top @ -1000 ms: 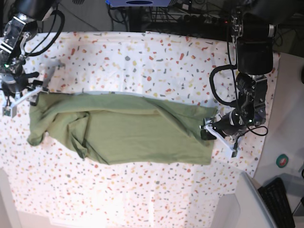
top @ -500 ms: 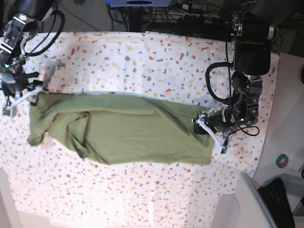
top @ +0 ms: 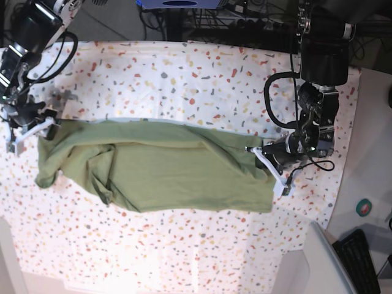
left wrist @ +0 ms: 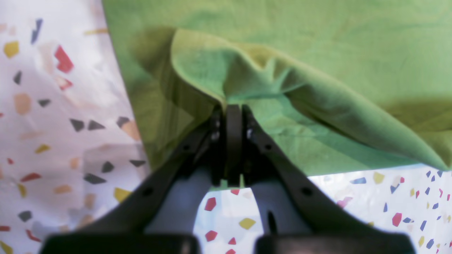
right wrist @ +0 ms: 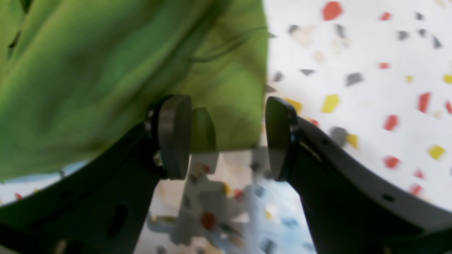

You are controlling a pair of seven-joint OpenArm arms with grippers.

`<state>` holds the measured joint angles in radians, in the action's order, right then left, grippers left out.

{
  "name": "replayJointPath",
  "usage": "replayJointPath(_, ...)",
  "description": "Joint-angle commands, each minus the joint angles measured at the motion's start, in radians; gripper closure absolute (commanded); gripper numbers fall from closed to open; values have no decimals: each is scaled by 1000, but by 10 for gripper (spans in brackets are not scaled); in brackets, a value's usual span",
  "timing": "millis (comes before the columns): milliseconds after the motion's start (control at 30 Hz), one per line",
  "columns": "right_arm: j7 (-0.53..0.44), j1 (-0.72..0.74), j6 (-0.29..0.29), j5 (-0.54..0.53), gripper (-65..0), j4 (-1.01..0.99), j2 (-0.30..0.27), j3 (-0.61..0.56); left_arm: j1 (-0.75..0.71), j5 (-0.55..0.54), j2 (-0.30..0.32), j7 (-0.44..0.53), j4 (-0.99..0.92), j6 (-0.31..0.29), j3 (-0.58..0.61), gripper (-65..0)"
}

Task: Layout the t-shirt on the table in an organized manner, then fold the t-shirt properly
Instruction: 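Regrasp the shirt ends with both grippers and adjust the hold, then lift the shirt with both grippers and lay it flat, spread out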

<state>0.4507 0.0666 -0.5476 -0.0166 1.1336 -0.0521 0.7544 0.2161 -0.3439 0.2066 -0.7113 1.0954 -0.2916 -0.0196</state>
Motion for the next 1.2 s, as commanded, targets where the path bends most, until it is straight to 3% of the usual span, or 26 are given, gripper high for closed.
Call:
replayJointPath(0, -17, 39, -6, -7, -311, -27, -21, 0, 19, -13, 7, 12, 24, -4, -4, 0)
replayJointPath(133, -17, 86, -9, -7, -306, -177, -73, 1, 3, -13, 7, 11, 53, -4, -4, 0)
replayJointPath(267, -17, 81, -10, -7, -303, -192, -70, 1, -19, -13, 7, 6, 78, -4, -4, 0)
replayJointPath(433, -17, 35, -10, -7, -215, -126, -64, 3, -30, -13, 7, -35, 99, -4, -6, 0)
replayJointPath(500, -17, 12, -10, -9, -230, -77, -64, 3, -37, -13, 7, -34, 98, -4, -6, 0)
replayJointPath(700, -13, 8, -12, -93, -357, -91, -94, 1, -43, -13, 7, -34, 99, -4, -6, 0)
replayJointPath(867, -13, 8, -12, -194, -357, -154, -117, 1, -43, -13, 7, -34, 99, -4, -6, 0)
replayJointPath(1067, 9, -17, -12, -219, -357, -171, -114, -5, -43, -13, 9, -34, 99, -4, -6, 0)
replayJointPath(1167, 41, -29, -56, -219, -356, -163, -84, -8, -45, -13, 9, -34, 99, -4, -6, 0)
